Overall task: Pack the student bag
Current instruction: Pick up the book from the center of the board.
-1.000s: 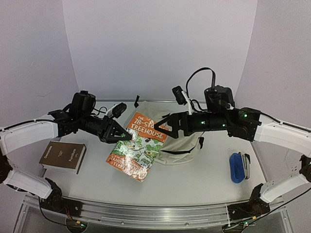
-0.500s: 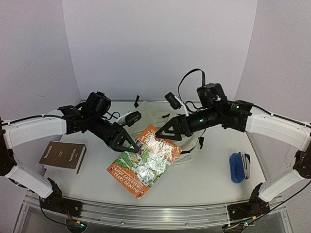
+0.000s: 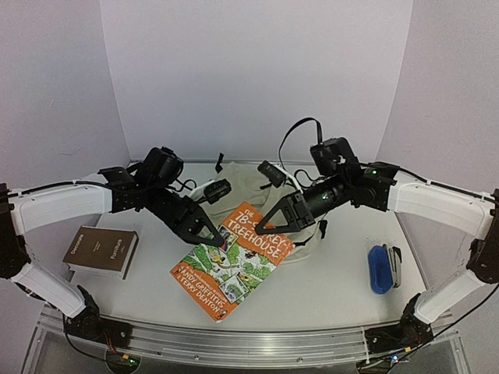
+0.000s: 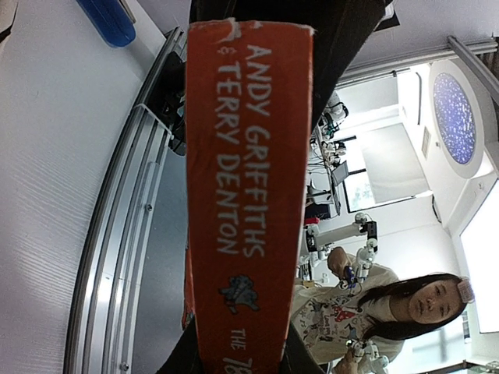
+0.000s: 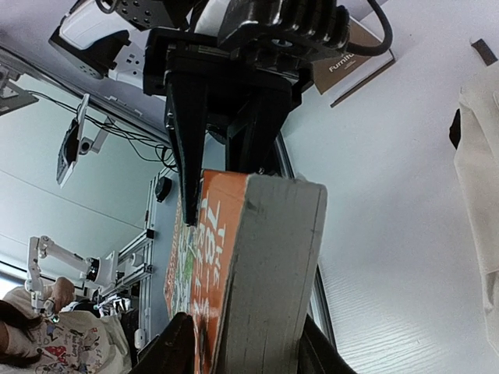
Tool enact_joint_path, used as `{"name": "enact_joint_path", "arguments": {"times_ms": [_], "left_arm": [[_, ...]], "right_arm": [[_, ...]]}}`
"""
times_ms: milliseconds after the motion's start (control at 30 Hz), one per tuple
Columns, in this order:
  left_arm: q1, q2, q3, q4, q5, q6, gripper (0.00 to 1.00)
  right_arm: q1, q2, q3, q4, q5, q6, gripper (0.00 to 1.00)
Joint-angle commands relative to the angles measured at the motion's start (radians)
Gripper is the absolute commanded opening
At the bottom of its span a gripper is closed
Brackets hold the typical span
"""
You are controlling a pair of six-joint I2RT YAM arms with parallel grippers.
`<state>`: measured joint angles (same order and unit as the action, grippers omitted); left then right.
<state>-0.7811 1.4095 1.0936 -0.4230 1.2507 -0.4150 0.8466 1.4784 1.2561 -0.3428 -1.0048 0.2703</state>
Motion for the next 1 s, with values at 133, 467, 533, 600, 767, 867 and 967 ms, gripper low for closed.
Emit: {"name": "enact_joint_path", "arguments": {"times_ms": [133, 467, 533, 600, 767, 867, 967], "left_arm": [[0.002, 0.029, 0.088, 0.011, 0.044, 0.028, 0.0], [0.002, 0.029, 0.092, 0.007, 0.0, 0.044, 0.0], [0.002, 0.031, 0.093, 0.007, -0.032, 0.044, 0.07], [0.002, 0.031, 0.096, 0.002, -0.087, 0.047, 0.24], [0.005, 0.014, 0.098, -0.029, -0.323, 0.065, 0.7], [0.005, 0.009, 0.077, 0.006, -0.484, 0.046, 0.83], [0.004, 0.045, 0.082, 0.022, -0.57, 0.041, 0.85]], "right_arm": [[0.023, 0.029, -0.002, 0.033, -0.095, -0.009, 0.35], [0.03, 0.023, 0.021, 0.036, 0.05, 0.029, 0.0], [0.03, 0.011, 0.028, 0.037, 0.146, 0.051, 0.0], [0.024, -0.005, 0.037, 0.038, 0.252, 0.086, 0.0], [-0.053, -0.074, 0.034, 0.036, 0.471, 0.187, 0.0], [-0.091, -0.143, 0.029, 0.031, 0.639, 0.216, 0.0], [-0.123, -0.204, 0.031, 0.014, 0.811, 0.221, 0.0]]}}
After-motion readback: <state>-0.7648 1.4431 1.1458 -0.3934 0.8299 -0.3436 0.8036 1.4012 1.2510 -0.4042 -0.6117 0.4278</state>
